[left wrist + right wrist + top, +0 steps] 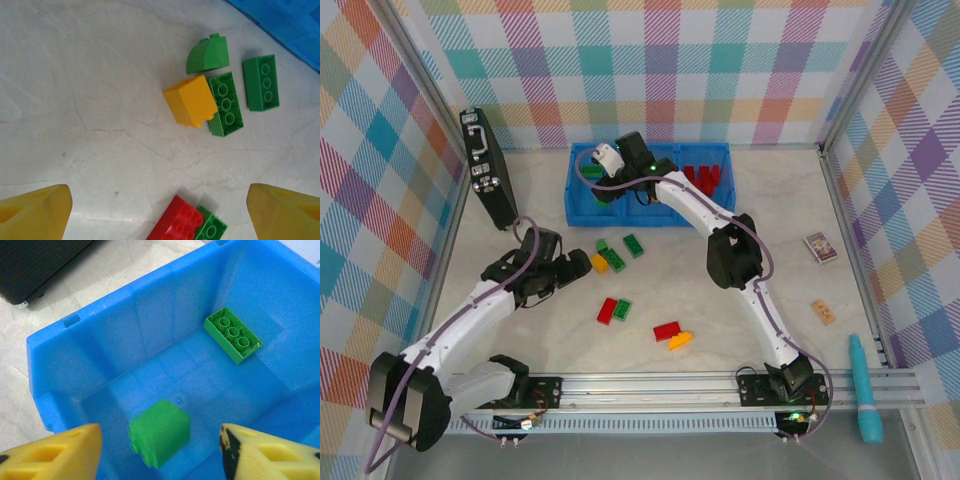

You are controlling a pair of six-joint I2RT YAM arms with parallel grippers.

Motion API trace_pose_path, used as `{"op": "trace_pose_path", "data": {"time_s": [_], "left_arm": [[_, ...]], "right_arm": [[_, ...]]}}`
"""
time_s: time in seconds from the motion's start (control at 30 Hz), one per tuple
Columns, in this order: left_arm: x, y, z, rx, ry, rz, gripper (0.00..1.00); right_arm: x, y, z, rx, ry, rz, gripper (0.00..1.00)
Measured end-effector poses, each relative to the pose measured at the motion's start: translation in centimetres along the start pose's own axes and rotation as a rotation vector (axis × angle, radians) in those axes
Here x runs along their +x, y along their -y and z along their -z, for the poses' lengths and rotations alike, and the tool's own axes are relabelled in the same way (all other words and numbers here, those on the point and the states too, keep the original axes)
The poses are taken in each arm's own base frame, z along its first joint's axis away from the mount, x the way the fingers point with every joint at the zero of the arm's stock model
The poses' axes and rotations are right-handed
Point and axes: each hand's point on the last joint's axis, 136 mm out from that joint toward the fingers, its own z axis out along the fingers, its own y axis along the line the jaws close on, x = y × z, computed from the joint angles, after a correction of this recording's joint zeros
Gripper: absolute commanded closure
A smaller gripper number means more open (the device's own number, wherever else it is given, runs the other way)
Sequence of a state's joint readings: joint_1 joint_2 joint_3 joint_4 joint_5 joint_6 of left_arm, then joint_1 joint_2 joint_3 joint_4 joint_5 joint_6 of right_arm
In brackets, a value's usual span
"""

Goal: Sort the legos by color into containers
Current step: Place the lego in the container, then pick up the lego from the center of the table.

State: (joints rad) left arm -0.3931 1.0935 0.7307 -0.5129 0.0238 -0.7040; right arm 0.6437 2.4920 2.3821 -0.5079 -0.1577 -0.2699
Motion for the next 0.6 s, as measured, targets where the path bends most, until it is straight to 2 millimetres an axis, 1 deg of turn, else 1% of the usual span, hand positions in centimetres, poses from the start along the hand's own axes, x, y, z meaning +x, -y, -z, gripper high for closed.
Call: {"op": "trace_pose_path", "data": {"time_s": [0.1, 0.2, 0.27, 0.33, 0.43, 0.5, 0.57, 0.6], "left_arm": [[-0.5, 0.2, -1.2, -0.016, 0.015, 0.016, 0.10], [-0.9, 0.4, -2.5, -0.040, 0.023, 0.029, 0.11], [-1.1, 0.8, -3.6, -0.051, 0.025, 0.031, 0.11], [-1.1, 1.3, -4.8, -0.055, 0.021, 0.032, 0.12], [-0.9, 2.1, -6.7, -0.060, 0.015, 0.037, 0.13], [-0.9, 2.6, -7.6, -0.066, 0.012, 0.039, 0.13], [-1.1, 3.1, -8.5, -0.066, 0.013, 0.042, 0.13], [-1.2, 3.3, -8.9, -0.069, 0.014, 0.043, 0.13]], "right_arm": [[0.0, -0.1, 0.0, -0.005, 0.002, 0.005, 0.28], [0.0, -0.2, 0.5, -0.005, 0.004, 0.006, 0.28], [-0.3, -0.4, 1.3, -0.004, 0.008, 0.007, 0.28], [-1.1, -0.5, 2.5, 0.003, 0.024, 0.012, 0.27], [-2.7, -0.5, 5.7, 0.036, 0.060, 0.026, 0.26], [-3.8, -0.5, 8.5, 0.070, 0.093, 0.033, 0.26], [-4.8, -0.2, 11.9, 0.112, 0.133, 0.038, 0.26], [-5.2, -0.2, 13.2, 0.130, 0.150, 0.040, 0.26]]}}
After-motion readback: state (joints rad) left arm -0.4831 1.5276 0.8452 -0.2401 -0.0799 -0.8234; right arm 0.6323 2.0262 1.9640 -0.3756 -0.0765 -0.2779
